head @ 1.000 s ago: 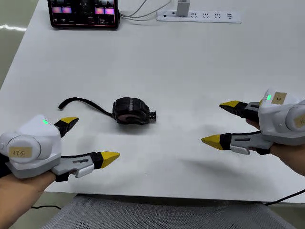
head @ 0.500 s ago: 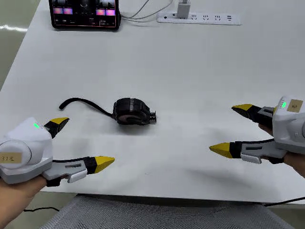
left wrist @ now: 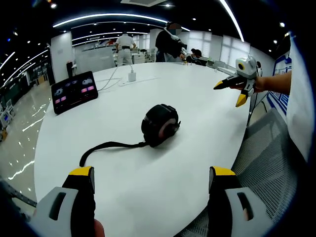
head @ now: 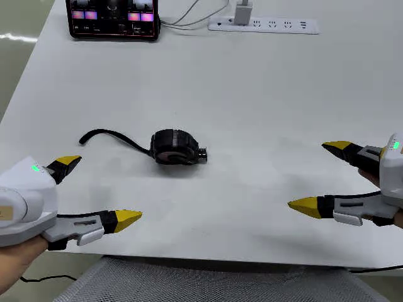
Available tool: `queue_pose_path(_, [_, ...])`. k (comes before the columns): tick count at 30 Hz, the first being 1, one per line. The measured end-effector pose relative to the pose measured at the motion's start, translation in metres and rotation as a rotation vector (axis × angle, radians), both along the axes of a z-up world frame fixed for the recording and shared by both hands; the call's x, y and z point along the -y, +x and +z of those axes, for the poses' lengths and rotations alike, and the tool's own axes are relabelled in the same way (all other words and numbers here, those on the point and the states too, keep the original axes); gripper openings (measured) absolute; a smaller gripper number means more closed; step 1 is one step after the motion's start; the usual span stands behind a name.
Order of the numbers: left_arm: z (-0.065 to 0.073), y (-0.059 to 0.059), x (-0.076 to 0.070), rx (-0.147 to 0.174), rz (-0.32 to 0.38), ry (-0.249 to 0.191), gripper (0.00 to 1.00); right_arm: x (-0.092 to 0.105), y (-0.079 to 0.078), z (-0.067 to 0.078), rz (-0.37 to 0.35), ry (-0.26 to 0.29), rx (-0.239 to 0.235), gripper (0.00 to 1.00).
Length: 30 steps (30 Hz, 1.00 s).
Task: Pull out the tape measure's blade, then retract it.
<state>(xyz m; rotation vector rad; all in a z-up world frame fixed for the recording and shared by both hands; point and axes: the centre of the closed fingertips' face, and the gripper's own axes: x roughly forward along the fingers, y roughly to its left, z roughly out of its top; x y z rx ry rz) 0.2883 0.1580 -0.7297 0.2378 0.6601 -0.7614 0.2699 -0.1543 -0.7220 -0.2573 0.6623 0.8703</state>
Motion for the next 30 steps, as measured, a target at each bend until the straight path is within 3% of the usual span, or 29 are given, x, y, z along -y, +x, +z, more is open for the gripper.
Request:
queue_pose_path(13, [0.003,-0.005,-0.009,-0.014,-0.024,0.008,0.99,0.017,-0.008,0.002,-0.034,-0.019,0.002,0.92])
queue_pose_path(19, [0.006,-0.006,-0.012,0.002,-0.037,0.015,0.99,0.023,-0.012,0.002,-0.046,-0.023,-0.003,0.99])
queue_pose_path(30, [0.007,-0.007,-0.017,0.007,-0.03,0.022,0.99,0.026,-0.017,0.001,-0.058,-0.025,-0.011,0.99])
